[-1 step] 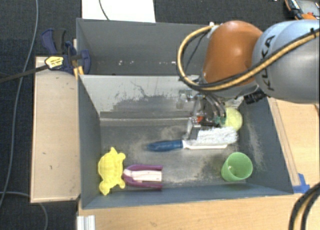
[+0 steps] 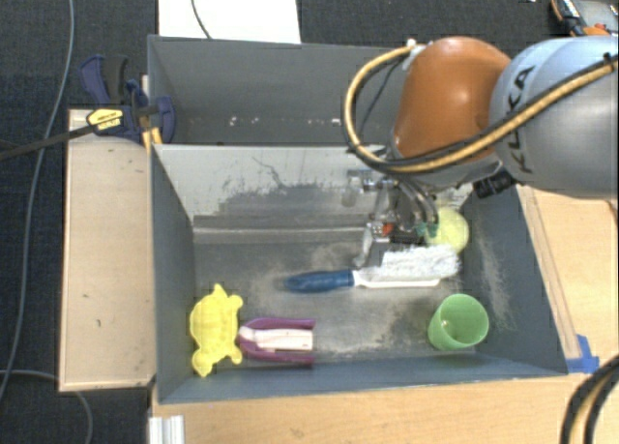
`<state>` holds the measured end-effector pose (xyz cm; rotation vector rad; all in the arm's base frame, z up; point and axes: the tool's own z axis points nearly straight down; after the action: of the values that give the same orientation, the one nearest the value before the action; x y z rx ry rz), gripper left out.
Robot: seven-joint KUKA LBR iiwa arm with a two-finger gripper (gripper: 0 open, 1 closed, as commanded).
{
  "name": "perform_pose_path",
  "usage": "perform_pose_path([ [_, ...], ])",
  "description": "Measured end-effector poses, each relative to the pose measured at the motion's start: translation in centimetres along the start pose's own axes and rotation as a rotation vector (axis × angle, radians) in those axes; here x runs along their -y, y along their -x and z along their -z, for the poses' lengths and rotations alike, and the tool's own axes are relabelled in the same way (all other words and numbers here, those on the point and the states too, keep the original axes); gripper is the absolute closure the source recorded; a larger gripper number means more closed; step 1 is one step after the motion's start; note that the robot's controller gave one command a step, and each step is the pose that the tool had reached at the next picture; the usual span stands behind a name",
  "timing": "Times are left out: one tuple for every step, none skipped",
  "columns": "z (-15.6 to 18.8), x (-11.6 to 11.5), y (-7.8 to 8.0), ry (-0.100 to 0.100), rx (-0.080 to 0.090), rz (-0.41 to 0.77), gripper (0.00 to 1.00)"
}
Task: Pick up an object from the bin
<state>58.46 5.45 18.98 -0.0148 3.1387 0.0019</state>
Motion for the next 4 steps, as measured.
perform_pose_path([
  [-11.98,1.63,-2.04,0.000,-0.002,0.008,0.00],
  [-11.91,1.41,-1.49,0.001,0.011,0.078,0.00],
  [-11.88,1.60,-1.87,0.001,0.003,0.017,0.00],
  [-11.85,1.46,-1.52,0.001,0.010,0.065,0.00],
])
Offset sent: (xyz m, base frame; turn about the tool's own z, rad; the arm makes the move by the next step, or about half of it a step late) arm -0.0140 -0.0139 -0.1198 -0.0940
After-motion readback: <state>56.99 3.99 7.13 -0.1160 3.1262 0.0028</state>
